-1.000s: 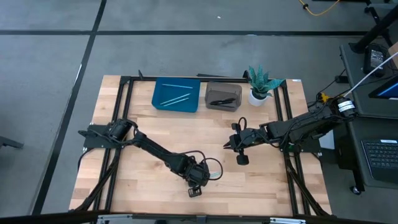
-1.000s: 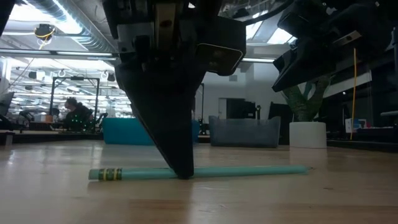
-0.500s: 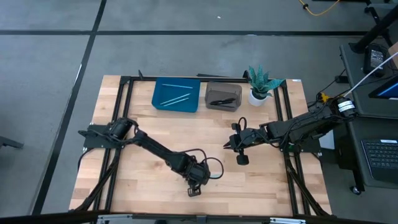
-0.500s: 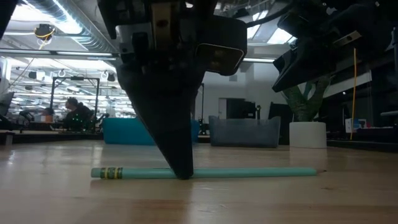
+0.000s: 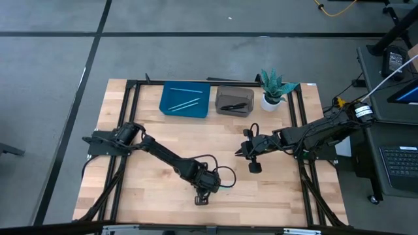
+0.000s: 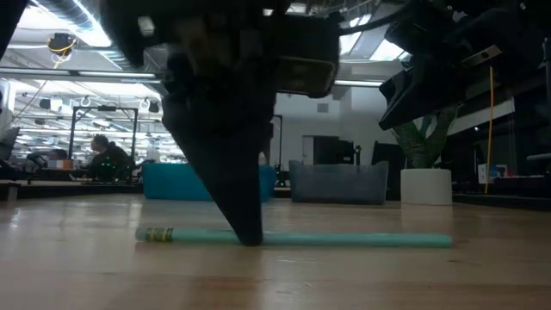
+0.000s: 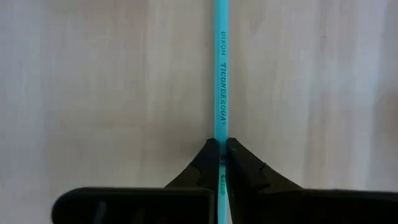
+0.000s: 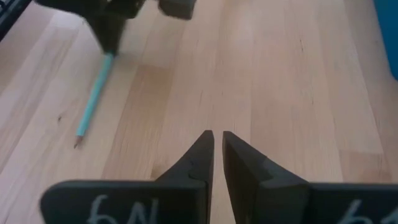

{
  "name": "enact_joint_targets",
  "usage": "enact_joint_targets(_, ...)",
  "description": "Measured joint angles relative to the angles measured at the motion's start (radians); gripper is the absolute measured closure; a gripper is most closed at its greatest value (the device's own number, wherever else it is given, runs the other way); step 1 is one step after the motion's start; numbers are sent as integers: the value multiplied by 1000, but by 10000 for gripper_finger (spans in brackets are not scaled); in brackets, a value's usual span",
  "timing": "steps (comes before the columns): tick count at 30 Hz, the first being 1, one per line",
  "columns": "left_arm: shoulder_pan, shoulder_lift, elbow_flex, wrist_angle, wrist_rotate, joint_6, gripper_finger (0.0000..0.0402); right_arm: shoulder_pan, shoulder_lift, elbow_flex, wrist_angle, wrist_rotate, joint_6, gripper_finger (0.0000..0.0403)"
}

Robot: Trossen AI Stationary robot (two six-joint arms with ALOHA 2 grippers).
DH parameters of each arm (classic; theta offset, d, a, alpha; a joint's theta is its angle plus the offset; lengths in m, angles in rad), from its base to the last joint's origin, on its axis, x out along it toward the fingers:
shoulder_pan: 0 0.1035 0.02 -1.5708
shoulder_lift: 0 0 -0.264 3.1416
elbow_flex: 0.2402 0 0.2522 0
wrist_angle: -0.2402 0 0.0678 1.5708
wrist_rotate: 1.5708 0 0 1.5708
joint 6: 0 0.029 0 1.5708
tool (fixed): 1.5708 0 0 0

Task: Sort pens & pencils
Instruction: Put the light green pencil into the blue bin

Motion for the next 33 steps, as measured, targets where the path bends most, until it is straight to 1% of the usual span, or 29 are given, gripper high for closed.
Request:
enact_joint_targets(6, 3, -32, -8, -86, -136, 20, 396, 0, 0, 0, -1, 0, 0, 366)
enact_joint_targets(13, 3, -57, -11, -145, -166, 35, 396, 0, 0, 0, -8, 0, 0, 366)
enact_joint_targets(19, 4, -100, -18, -247, -190, 42, 396, 0, 0, 0, -18, 0, 1, 366)
enact_joint_targets(27, 3, -176, -14, -266, -233, 43, 398, 0, 0, 0, -27, 0, 0, 366)
enact_joint_targets(33, 3, -224, -12, -327, -305, 37, 401, 0, 0, 0, -42, 0, 1, 366)
